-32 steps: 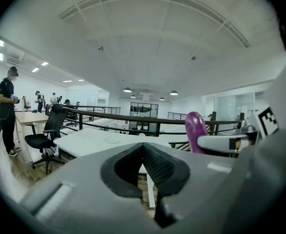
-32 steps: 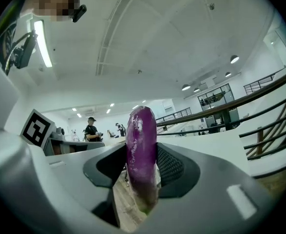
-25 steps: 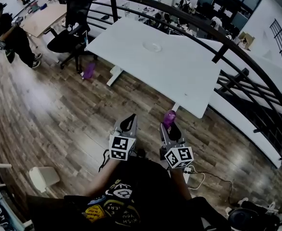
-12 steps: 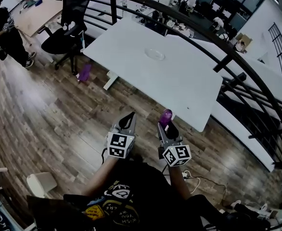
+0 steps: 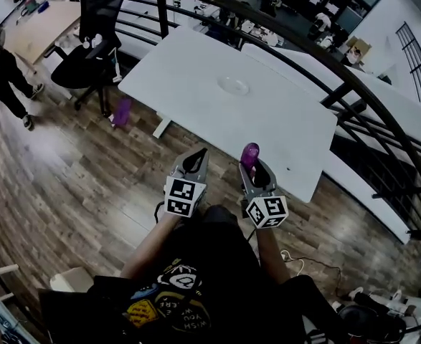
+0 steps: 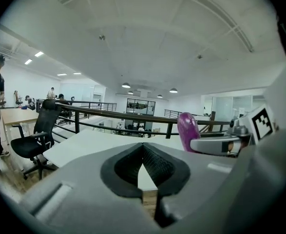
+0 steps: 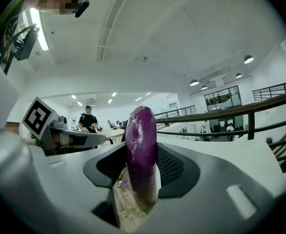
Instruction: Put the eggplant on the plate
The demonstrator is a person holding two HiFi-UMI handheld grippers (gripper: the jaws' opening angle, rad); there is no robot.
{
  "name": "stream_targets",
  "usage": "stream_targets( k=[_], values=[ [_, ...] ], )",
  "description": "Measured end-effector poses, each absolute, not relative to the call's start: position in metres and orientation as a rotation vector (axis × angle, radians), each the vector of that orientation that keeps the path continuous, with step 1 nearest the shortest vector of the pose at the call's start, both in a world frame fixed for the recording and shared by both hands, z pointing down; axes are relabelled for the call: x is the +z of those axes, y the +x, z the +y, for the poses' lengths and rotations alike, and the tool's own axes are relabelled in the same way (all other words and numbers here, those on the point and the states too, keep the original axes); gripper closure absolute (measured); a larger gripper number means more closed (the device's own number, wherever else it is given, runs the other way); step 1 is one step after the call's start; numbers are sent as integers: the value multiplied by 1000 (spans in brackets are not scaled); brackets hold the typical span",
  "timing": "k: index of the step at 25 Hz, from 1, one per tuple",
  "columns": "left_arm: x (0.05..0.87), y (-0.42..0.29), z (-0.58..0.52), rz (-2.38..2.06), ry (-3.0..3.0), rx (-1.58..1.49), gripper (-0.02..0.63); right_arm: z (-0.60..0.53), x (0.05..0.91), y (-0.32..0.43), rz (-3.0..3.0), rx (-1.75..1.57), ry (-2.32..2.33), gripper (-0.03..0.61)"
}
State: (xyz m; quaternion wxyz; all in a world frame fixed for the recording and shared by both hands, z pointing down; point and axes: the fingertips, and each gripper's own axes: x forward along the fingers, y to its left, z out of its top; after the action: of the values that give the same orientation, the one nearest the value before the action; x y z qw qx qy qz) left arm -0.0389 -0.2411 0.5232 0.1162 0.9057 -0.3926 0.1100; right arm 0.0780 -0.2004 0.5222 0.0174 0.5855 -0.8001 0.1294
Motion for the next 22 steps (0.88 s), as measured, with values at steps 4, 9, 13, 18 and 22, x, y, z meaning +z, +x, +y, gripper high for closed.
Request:
stream_targets(
  k=[4,9,13,18,22],
  values=[
    [528,-30,-279,-1132,2654,327,609,-240,533,86,-2457,376,1773,383],
    [564,-11,-329,-1078,2610,354,609,-311,580,109,-2423,374,1664,383],
    [576,4,-389,-1088,2611,337,609,-385,609,132,-2391,382,1604,383],
    [614,23,-468,-1097,2576,393,609,-477,649,150,-2336,312,1440,383],
    [634,39,-515,-1105,2545,421,609,-538,687,163,-2267,257,1269,383]
  ],
)
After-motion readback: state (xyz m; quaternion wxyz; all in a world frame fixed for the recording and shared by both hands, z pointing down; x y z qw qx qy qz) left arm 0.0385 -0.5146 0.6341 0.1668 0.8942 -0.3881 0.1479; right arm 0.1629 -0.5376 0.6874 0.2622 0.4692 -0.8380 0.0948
